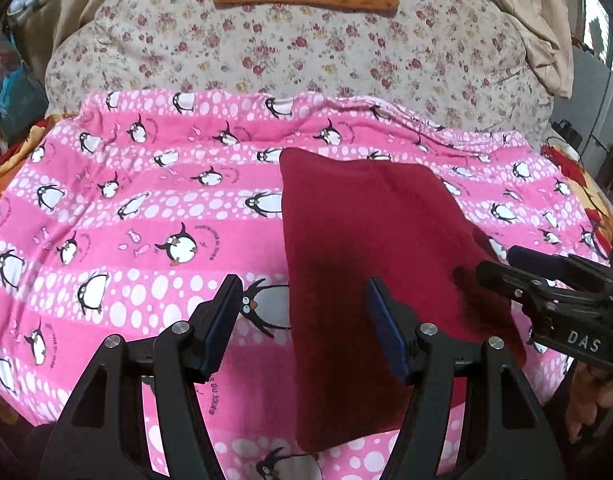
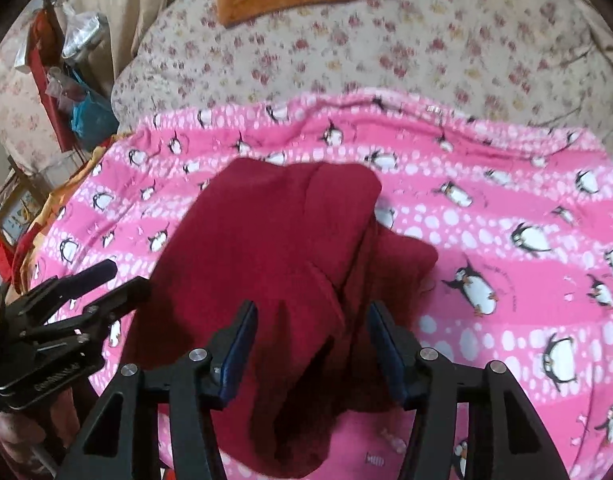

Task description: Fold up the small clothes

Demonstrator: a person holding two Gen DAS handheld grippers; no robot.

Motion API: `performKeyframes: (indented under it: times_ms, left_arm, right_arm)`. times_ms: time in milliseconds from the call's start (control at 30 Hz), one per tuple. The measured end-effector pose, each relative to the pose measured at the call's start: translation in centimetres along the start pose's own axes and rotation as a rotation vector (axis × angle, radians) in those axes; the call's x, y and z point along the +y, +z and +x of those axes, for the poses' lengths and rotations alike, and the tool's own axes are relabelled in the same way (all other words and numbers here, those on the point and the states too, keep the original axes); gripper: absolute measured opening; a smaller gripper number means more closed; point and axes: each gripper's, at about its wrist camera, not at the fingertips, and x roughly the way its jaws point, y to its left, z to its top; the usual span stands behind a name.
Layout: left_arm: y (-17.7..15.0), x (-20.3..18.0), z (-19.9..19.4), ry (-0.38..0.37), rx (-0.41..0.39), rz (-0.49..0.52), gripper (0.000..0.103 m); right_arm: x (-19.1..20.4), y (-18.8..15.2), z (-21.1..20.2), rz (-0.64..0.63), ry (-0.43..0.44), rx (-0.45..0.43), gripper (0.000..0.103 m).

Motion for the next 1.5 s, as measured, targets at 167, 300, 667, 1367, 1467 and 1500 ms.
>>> performKeyframes:
  times_ms: [167, 300, 667, 1367, 1467, 1500]
  left_arm:
    - [-0.1, 0.2, -1.2, 0.0, -0.015, -0.017, 0.064]
    - [-0.3, 0.2, -2.1, 0.002, -0.031, -0.02, 0.064]
    - [-0.7, -0.2, -4.0, 0.017, -0.069, -0.006, 0.064]
    - [-0.9, -0.2, -3.8, 0.018, -0.057, -0.017, 0.064]
    - [-0.9, -0.1, -3.5, 0.014, -0.05, -0.023, 0.064]
    - [-0.9, -0.1, -3.5, 0.013, -0.049, -0.023, 0.064]
  right_arm:
    - [1.5, -0.5, -2.1, -0.007, -0.065, -0.072, 0.073]
    - [2.0, -0.6, -3.0, 0.015, -0.067, -0.093, 0.079]
    - [3.2, -1.4, -4.0, 0.001, -0.098, -0.1, 0.082]
    - [3.6, -1.6, -4.3, -0.021, -0.137, -0.118, 0.084]
    - [3.4, -1.7, -4.0, -0.021, -0.137, -0.107, 0.085]
    - [3.4, -1.7, -3.9, -0.021, -0.136, -0.106, 0.085]
